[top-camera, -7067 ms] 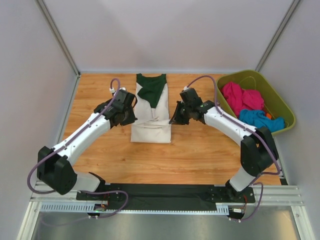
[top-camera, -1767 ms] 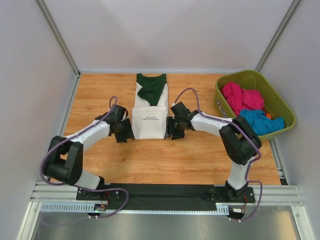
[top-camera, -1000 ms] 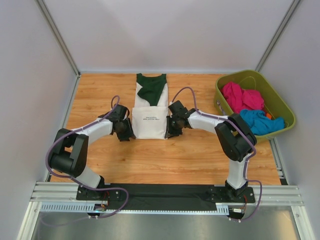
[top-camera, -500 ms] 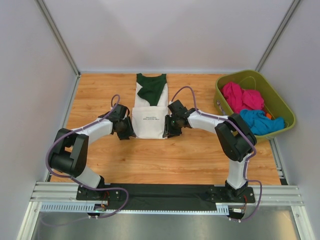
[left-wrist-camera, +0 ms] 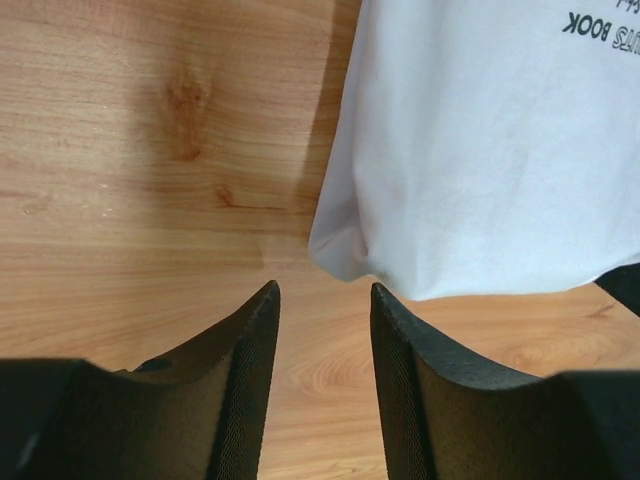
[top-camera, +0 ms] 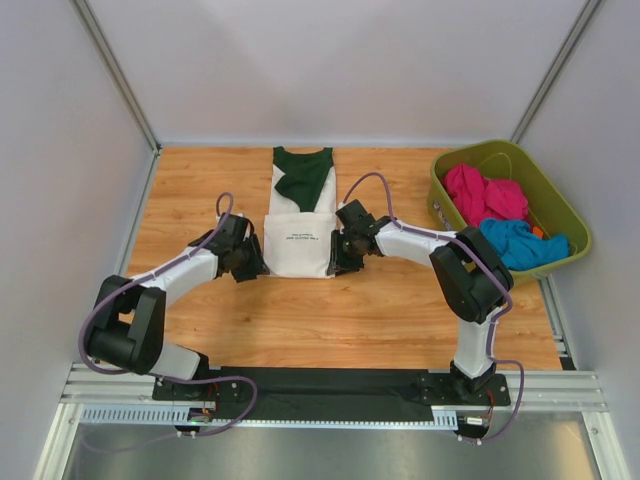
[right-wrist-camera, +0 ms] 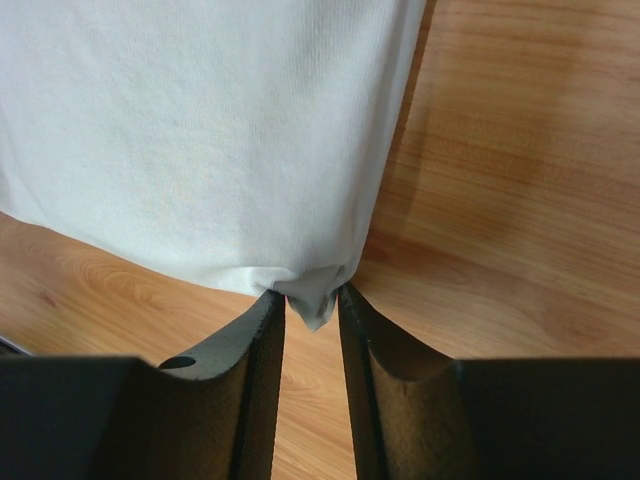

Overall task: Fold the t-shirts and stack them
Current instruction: Fold the tshirt

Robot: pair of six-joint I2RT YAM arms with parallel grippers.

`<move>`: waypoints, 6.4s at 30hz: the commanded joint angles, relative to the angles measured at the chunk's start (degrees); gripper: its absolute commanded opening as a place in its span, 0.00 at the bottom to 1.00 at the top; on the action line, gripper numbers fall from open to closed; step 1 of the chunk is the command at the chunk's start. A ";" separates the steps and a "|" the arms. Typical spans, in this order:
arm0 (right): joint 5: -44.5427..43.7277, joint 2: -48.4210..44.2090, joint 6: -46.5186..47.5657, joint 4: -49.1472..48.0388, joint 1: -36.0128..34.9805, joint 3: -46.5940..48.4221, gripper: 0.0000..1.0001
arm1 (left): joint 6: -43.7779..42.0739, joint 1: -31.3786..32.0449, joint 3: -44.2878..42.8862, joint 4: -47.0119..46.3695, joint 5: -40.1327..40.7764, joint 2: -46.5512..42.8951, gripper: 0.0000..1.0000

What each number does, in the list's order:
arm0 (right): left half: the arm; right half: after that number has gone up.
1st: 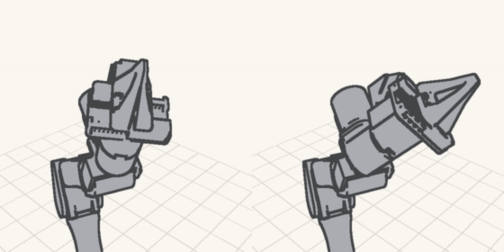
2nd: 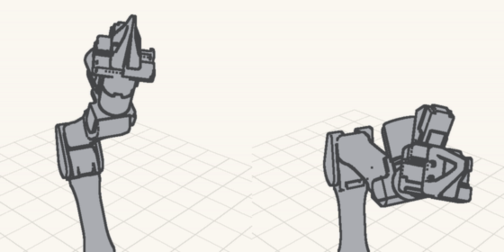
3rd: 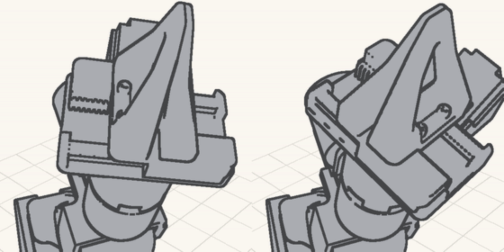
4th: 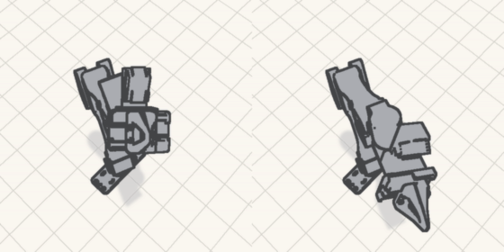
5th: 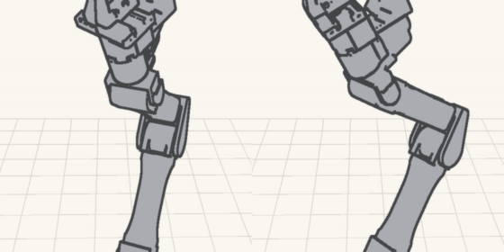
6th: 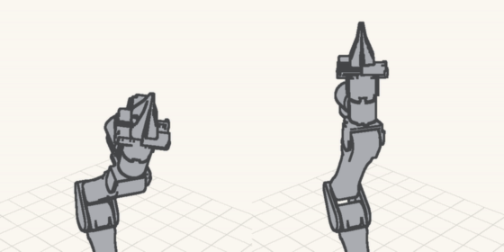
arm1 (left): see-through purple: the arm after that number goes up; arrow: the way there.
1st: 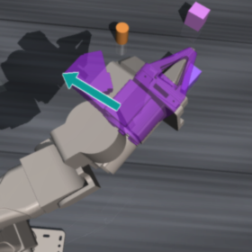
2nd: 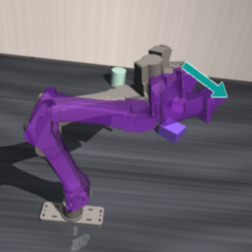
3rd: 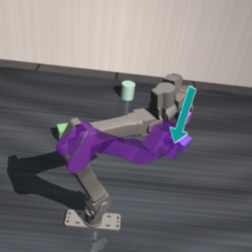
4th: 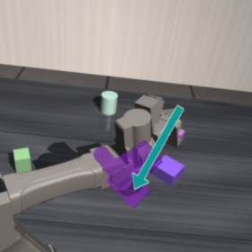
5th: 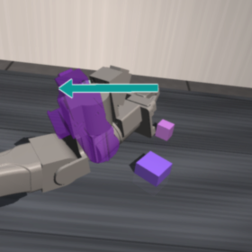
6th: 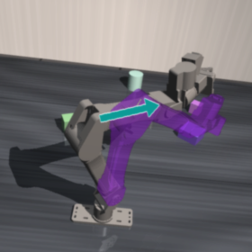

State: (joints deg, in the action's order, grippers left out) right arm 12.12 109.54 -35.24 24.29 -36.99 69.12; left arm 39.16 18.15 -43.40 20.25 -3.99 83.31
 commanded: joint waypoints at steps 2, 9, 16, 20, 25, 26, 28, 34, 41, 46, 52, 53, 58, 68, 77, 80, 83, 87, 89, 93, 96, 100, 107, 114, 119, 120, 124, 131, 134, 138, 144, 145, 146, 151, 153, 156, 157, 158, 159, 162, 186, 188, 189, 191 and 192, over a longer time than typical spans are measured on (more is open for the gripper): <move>-1.75 1.73 0.53 0.67 -0.01 0.93 0.30 | -0.05 -0.31 2.18 -3.81 0.91 -2.80 0.50; -1.92 1.65 0.88 1.19 -0.01 1.10 0.29 | -0.66 -0.31 0.16 -6.53 1.53 1.68 0.49; -1.57 2.17 0.62 0.76 -0.01 1.01 0.29 | -0.40 -0.40 1.21 -10.83 3.63 3.00 0.45; -0.96 2.88 0.70 0.75 -0.01 1.19 0.28 | 0.65 -0.40 3.58 -13.92 3.90 2.65 0.21; -1.40 3.32 0.62 0.67 0.08 1.10 0.22 | 1.27 -0.40 5.34 -16.03 3.90 4.05 0.00; -1.48 3.40 0.27 0.58 0.08 1.10 0.20 | 1.45 -0.40 5.43 -16.03 3.90 4.14 0.00; -1.48 3.40 -0.26 -0.03 0.17 0.67 0.12 | 1.71 -0.49 6.04 -15.68 3.90 3.97 0.00; -2.97 2.18 -1.84 -0.48 0.08 -1.44 0.00 | 2.94 -0.40 7.62 -12.53 3.90 1.16 0.00; -3.24 -1.34 -2.46 -0.12 0.17 -6.10 0.00 | 4.61 -0.40 8.85 -6.46 2.59 -2.79 0.00; -1.22 -3.45 -3.95 -0.82 0.08 -10.05 0.00 | 5.32 0.65 8.59 1.18 2.67 -6.84 0.00; -0.26 -8.80 -5.62 -0.56 -0.10 -15.85 0.00 | 7.07 3.55 7.19 11.82 1.97 -10.00 0.00; -0.17 -9.60 -5.71 -0.39 -0.27 -16.73 0.00 | 7.33 3.99 6.92 13.22 1.62 -10.44 0.00; -0.26 -15.74 -8.43 1.37 -2.37 -21.30 0.00 | 7.95 6.19 7.36 22.63 -0.14 -16.06 0.00; -2.45 -29.72 -19.15 6.46 -13.71 -28.51 0.00 | 12.69 12.16 7.55 37.13 -1.29 -31.80 0.00; -4.12 -42.47 -26.54 21.56 -16.01 -25.97 0.00 | 20.08 15.25 -2.03 55.58 5.74 -38.65 0.00; -4.82 -43.97 -27.16 24.91 -16.01 -24.22 0.00 | 19.99 15.25 -4.41 56.39 5.83 -39.19 0.00; -8.33 -43.10 -25.14 27.98 -15.83 -19.67 0.00 | 19.56 15.25 -6.69 55.52 7.67 -38.05 0.00; -12.03 -38.36 -21.01 32.65 -13.73 -11.41 0.00 | 19.38 15.25 -11.88 54.81 13.20 -34.54 0.00; -11.94 -36.95 -17.94 32.05 -10.74 -9.10 0.00 | 18.94 15.16 -14.60 53.58 14.00 -31.56 0.00; -9.13 -32.38 -12.06 30.03 -4.16 -3.75 0.00 | 17.01 13.76 -17.51 50.68 14.62 -26.54 0.00; -7.73 -28.08 -6.43 28.01 -0.20 -0.06 0.00 | 15.87 11.65 -18.83 47.35 15.06 -24.34 0.00; -4.83 -22.98 -2.47 25.81 2.80 6.61 0.00 | 14.20 8.83 -22.33 45.49 15.32 -20.57 0.00; -1.93 -12.26 1.84 28.09 5.79 20.15 0.00 | 11.82 5.49 -26.65 42.07 15.15 -15.64 0.00; 0.27 -6.10 3.16 27.21 9.39 27.80 0.00 | 10.41 1.80 -28.41 38.38 13.13 -10.01 0.00; 2.55 3.38 5.45 28.62 10.62 35.19 0.00 | 11.20 -1.10 -27.62 33.63 11.37 -4.74 0.00; 3.69 4.53 5.62 28.36 10.89 37.55 0.00 | 11.47 -1.45 -28.14 33.10 11.46 -3.86 0.00; 5.19 9.72 5.71 27.13 11.77 42.66 0.00 | 10.07 -3.29 -31.74 30.12 11.72 1.84 0.00; 8.53 17.10 4.49 23.96 15.02 50.84 0.00 | 7.51 -5.41 -39.39 27.91 11.55 11.08 0.00; 11.42 20.70 3.96 22.73 16.25 54.52 0.00 | 7.95 -6.46 -41.50 27.39 10.94 14.77 0.00; 15.12 24.58 5.36 21.07 16.51 57.09 0.00 | 8.39 -8.30 -43.26 26.77 11.11 17.67 0.00; 17.76 25.90 7.03 12.72 16.60 56.13 0.00 | 7.17 -9.36 -46.16 25.37 12.16 20.67 0.00; 17.94 25.82 7.21 10.36 16.60 55.43 0.00 | 7.07 -9.71 -46.34 24.84 12.51 21.10 0.00; 17.42 25.90 7.56 9.38 16.60 55.24 0.00 | 6.90 -9.89 -46.51 24.40 12.95 21.19 0.00; 18.99 28.18 7.74 6.65 16.87 58.05 0.00 | 5.32 -11.30 -46.08 21.06 12.34 20.93 0.00; 19.35 27.84 7.65 6.03 16.87 57.62 0.00 | 4.62 -11.30 -45.55 20.01 11.11 20.06 0.00; 18.64 24.95 7.56 4.28 16.87 54.20 0.00 | 3.30 -11.30 -44.85 18.95 9.62 18.65 0.00; 18.38 22.85 7.47 3.14 16.87 53.23 0.00 | 2.95 -11.21 -44.85 19.04 9.35 18.12 0.00; 18.29 21.78 7.73 2.69 16.87 50.87 0.00 | 1.90 -11.21 -44.85 19.04 9.09 17.68 0.00; 18.20 20.64 7.91 2.43 16.87 49.89 0.00 | 1.54 -11.03 -44.50 19.30 9.17 16.11 0.00; 17.24 16.07 8.44 2.51 16.87 44.11 0.00 | -0.57 -10.25 -42.40 19.65 9.26 12.16 0.00; 5.37 -38.49 6.07 4.88 12.56 -17.61 0.00 | 16.73 17.43 -7.76 39.42 18.31 -32.67 0.00; 3.62 -41.06 5.72 6.02 11.07 -19.19 0.00 | 20.41 20.85 -7.14 42.40 19.37 -35.83 0.00; 3.00 -43.51 5.63 7.42 10.54 -20.07 0.00 | 21.56 22.09 -7.14 43.29 19.80 -36.63 0.00; 1.16 -46.59 4.23 10.23 9.49 -20.52 0.00 | 25.42 26.12 -7.58 45.82 20.68 -38.39 0.00; 1.15 -47.48 4.22 11.03 9.14 -20.43 0.00 | 26.49 27.36 -7.84 46.63 20.69 -38.66 0.00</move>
State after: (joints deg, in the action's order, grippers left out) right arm 24.64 66.67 -31.16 29.98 -28.69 49.34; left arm 60.40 42.61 -50.89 52.86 7.86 46.96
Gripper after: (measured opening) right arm 0.011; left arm 0.007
